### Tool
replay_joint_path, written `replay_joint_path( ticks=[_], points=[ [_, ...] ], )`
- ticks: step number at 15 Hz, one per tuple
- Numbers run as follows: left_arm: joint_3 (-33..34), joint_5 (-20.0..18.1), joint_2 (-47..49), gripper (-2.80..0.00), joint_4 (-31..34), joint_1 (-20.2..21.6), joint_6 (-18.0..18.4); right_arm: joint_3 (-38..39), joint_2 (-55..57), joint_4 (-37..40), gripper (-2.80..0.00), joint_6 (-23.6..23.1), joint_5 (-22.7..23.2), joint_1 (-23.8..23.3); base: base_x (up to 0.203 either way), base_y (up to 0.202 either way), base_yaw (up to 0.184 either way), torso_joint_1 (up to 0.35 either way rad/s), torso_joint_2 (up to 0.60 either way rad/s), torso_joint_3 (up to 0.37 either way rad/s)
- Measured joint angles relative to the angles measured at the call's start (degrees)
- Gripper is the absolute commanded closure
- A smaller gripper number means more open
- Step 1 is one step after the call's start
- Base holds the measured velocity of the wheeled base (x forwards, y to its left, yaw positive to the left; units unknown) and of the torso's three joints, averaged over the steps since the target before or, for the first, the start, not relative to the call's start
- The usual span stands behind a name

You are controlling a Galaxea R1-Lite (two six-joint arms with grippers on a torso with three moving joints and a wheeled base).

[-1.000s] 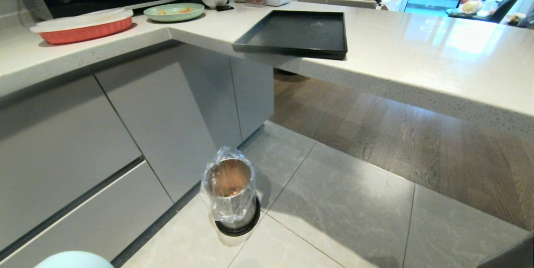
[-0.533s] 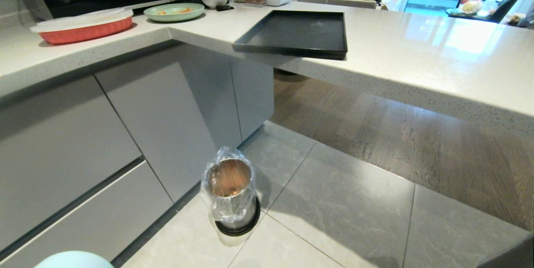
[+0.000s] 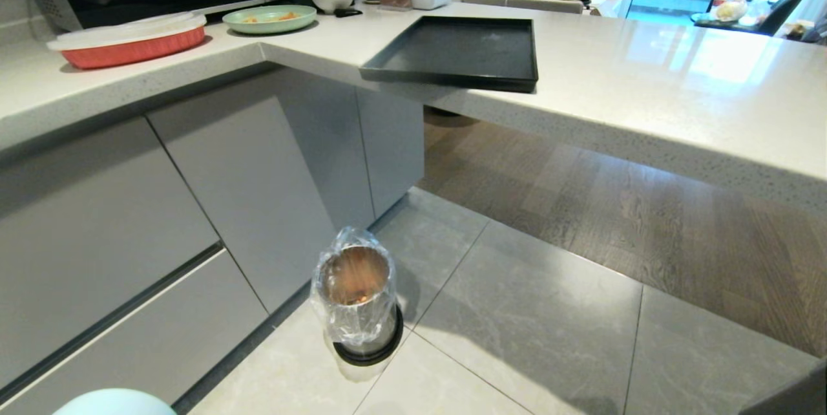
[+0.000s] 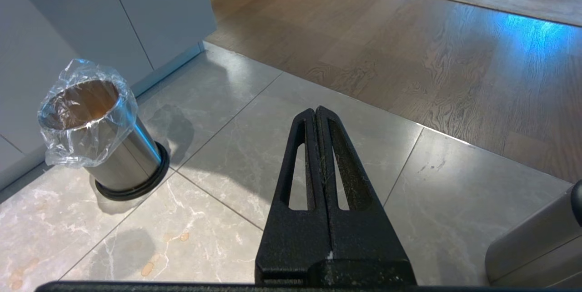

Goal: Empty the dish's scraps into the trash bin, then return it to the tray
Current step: Put the bowl back to the table

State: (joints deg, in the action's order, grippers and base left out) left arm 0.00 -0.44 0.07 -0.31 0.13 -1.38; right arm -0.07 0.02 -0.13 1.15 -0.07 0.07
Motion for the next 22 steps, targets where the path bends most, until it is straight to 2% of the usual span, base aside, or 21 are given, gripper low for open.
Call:
replay_joint_path(
  ticks=[12, 22],
  points=[
    [0.0, 0.0, 0.0, 0.0, -0.02, 0.07, 0.0, 0.02, 0.0, 0.06, 0.0, 0.06, -0.02, 0.06, 0.0, 0.004, -0.002, 0.0, 0.0, 0.0],
    [0.0, 0.02, 0.0, 0.0, 0.01, 0.02, -0.06, 0.02, 0.0, 0.09, 0.0, 0.06, 0.0, 0.0, 0.001, 0.182, -0.001, 0.003, 0.0, 0.002]
  ],
)
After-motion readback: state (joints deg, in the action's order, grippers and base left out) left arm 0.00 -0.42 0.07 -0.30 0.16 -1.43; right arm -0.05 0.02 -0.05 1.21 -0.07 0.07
